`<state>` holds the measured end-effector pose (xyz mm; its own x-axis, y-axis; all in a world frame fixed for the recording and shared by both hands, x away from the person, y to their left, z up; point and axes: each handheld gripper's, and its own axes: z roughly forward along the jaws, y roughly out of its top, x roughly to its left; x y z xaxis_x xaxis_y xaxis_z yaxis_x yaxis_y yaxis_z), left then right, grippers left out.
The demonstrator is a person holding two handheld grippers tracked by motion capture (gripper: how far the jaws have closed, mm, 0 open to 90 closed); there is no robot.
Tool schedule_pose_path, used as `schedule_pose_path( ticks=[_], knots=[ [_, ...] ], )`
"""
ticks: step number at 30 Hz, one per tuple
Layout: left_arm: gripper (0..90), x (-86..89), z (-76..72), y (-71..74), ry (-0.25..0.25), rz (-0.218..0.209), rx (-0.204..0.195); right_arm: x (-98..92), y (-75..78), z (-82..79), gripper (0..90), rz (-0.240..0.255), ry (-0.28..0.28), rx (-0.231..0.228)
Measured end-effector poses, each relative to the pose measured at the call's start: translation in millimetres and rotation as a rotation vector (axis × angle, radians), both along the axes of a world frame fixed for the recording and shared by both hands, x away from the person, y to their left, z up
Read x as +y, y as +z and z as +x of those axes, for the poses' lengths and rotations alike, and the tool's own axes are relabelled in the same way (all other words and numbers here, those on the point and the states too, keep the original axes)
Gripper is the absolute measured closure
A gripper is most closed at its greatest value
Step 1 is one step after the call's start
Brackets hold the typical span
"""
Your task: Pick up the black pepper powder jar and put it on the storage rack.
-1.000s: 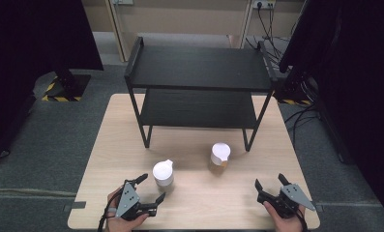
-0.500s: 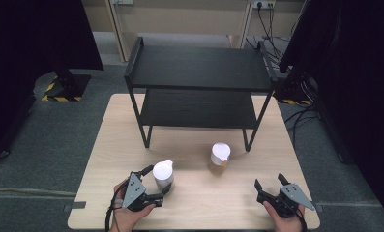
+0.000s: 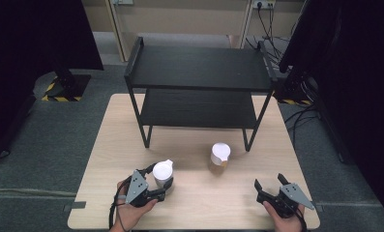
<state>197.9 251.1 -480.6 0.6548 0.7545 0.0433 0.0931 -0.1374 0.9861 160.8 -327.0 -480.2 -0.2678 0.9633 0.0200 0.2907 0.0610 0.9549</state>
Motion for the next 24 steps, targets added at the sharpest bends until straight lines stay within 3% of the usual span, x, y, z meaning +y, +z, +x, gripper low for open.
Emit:
schedule_pose_path(
  ticks=[16,24],
  knots=[
    [30.7,-10.8,-7.2,0.6,0.05,-0.016,0.013,-0.5,-0.9,-0.9,8.3,0.008,0.001,-0.004],
    [30.7,-11.6,-11.9,8.0,0.064,0.016,-0.021,-0.4,-1.0,-1.0,8.2,0.01,-0.003,-0.004]
  ],
)
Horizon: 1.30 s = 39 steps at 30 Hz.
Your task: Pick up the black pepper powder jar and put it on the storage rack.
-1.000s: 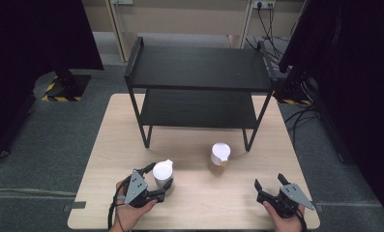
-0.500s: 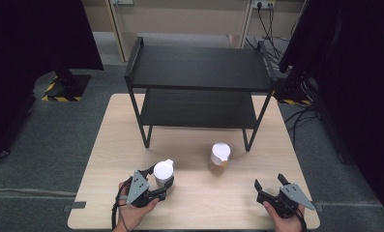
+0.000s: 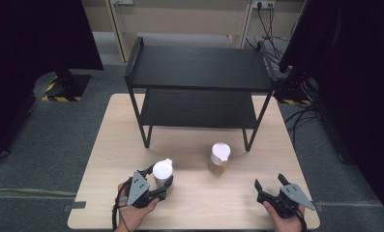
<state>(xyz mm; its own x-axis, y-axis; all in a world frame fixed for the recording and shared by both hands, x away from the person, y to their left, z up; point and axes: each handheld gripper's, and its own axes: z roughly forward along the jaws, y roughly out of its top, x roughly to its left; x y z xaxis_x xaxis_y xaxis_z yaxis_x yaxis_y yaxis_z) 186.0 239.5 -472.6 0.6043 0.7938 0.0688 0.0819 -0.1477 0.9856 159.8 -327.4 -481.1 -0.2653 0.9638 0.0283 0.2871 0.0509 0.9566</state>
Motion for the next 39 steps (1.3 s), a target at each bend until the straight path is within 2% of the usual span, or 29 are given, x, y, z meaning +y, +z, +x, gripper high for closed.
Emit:
schedule_pose_path(
  ticks=[5,15,39],
  knots=[
    [30.7,-1.5,-4.2,11.6,0.032,0.015,-0.046,0.2,-0.3,-0.5,8.2,0.002,-0.003,-0.002],
    [30.7,-1.1,-4.6,28.6,0.062,0.014,-0.092,-0.3,-0.4,-0.2,8.2,0.004,-0.003,-0.001],
    [30.8,0.9,1.5,64.2,0.127,-0.067,-0.211,0.2,-0.6,-0.8,8.1,0.006,-0.007,-0.002]
  ],
)
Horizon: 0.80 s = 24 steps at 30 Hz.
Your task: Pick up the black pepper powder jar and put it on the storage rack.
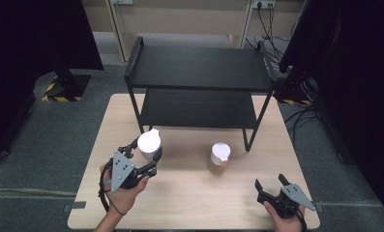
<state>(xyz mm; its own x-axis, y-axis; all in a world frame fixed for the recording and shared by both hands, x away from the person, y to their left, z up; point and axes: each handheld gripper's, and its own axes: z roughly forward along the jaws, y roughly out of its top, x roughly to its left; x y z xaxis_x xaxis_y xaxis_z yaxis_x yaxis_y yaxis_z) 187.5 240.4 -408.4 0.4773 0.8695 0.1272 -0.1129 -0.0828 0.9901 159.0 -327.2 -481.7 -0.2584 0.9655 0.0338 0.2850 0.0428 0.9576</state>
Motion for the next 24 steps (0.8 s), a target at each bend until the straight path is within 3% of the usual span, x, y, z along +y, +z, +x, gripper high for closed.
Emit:
schedule_pose_path(
  ticks=[16,24],
  knots=[
    [30.8,-3.7,7.6,27.3,0.019,-0.06,-0.081,-0.2,0.1,0.1,8.1,0.001,0.0,0.001],
    [30.8,-6.5,13.4,40.7,0.034,-0.08,-0.103,-0.6,0.1,0.2,8.1,0.003,0.001,0.001]
  ],
)
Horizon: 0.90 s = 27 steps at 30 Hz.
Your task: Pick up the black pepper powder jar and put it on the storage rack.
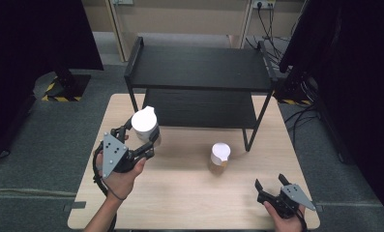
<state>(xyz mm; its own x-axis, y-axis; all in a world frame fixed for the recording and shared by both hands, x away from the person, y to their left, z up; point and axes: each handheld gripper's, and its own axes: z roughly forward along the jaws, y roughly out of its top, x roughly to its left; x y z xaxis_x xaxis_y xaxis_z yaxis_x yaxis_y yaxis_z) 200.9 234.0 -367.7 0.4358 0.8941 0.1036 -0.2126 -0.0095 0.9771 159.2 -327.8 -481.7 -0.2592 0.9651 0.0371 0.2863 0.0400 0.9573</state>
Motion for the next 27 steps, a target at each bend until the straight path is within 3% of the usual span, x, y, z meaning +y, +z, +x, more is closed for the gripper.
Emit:
schedule_pose_path(
  ticks=[27],
  knots=[
    [30.8,-8.2,20.3,42.8,0.036,-0.051,-0.065,-0.4,-0.3,-0.1,8.1,0.002,0.0,-0.001]
  ],
)
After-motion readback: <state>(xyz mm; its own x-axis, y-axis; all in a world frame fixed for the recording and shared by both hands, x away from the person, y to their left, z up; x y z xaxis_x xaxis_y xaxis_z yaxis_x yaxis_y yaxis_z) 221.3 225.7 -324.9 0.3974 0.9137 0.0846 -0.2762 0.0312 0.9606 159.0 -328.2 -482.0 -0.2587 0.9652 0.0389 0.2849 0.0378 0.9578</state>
